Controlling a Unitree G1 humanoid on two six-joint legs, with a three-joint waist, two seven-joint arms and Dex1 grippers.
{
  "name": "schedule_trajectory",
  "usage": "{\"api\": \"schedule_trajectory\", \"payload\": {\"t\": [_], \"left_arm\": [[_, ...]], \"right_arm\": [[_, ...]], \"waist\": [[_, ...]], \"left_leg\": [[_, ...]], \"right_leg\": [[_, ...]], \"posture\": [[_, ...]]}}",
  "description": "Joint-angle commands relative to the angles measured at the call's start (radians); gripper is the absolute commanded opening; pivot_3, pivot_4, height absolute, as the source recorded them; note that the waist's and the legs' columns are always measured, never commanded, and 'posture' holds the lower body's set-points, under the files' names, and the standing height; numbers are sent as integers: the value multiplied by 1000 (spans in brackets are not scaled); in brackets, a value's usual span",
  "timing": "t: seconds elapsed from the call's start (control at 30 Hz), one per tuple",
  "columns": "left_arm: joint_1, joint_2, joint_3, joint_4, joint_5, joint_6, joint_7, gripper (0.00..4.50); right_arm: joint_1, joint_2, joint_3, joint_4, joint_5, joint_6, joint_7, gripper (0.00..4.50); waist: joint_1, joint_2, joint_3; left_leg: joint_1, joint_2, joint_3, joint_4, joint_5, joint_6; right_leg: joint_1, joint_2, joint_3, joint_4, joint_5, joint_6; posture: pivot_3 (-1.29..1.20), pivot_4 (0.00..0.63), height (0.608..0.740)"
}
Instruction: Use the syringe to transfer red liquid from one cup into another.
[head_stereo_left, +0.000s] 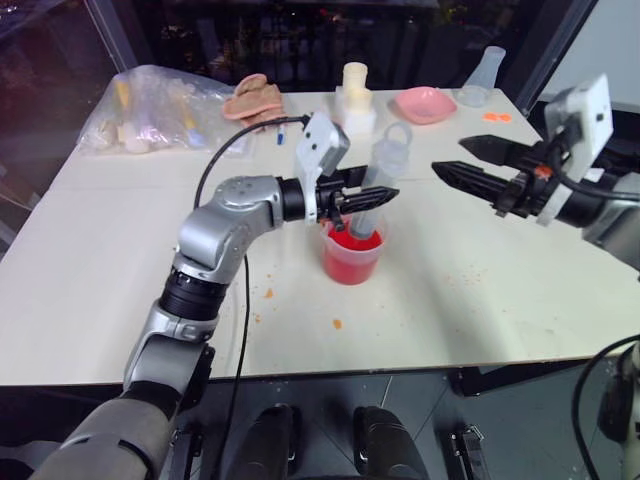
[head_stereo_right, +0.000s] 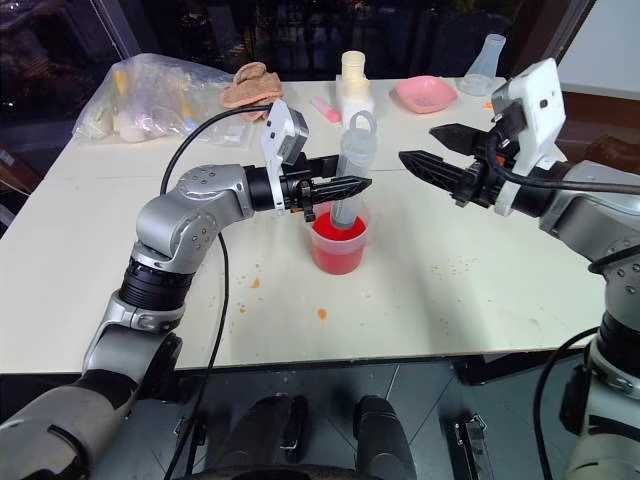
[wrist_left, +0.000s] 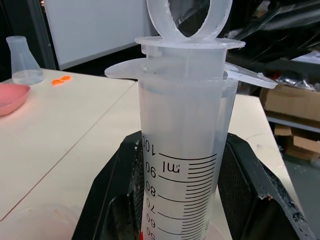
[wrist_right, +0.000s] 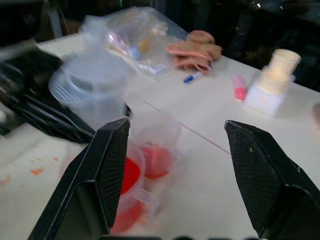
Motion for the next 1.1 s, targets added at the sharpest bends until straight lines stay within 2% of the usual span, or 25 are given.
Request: {"api": "schedule_trajectory", "payload": {"t": [0.03,0.3,0.9,1.0,1.07,1.1], "left_arm": [[-1,-7,7,5,20,-43,-2,1476],[8,-26,8,38,45,-80,2,1476],[32,-55,7,4,55,-81,25,1476],[37,-54,7,-7,54,-76,27,1476],[39,-54,7,-11,53,-73,28,1476],[41,-54,7,-12,53,-72,29,1476]], "right_arm": [[-42,14,4,-14,33,-4,-22,3134],[-112,43,27,11,136,43,-56,3134],[-140,104,144,78,29,-24,-91,3134],[-146,115,154,85,17,-33,-90,2260],[-149,121,157,88,12,-35,-90,1152],[-152,127,161,92,8,-38,-89,744]], "waist": [[0,0,0],[1,0,0],[0,0,0],[-1,0,0],[-1,0,0],[-1,0,0]], "left_leg": [[0,0,0,0,0,0],[0,0,0,0,0,0],[0,0,0,0,0,1],[0,0,0,0,0,1],[0,0,0,0,0,1],[0,0,0,0,0,1]], "right_leg": [[0,0,0,0,0,0],[0,0,0,0,0,0],[0,0,0,0,0,0],[0,0,0,0,0,0],[0,0,0,0,0,0],[0,0,0,0,0,0]], "posture": [[0,150,740],[0,150,740],[0,150,740],[0,150,740],[0,150,740],[0,150,740]]}}
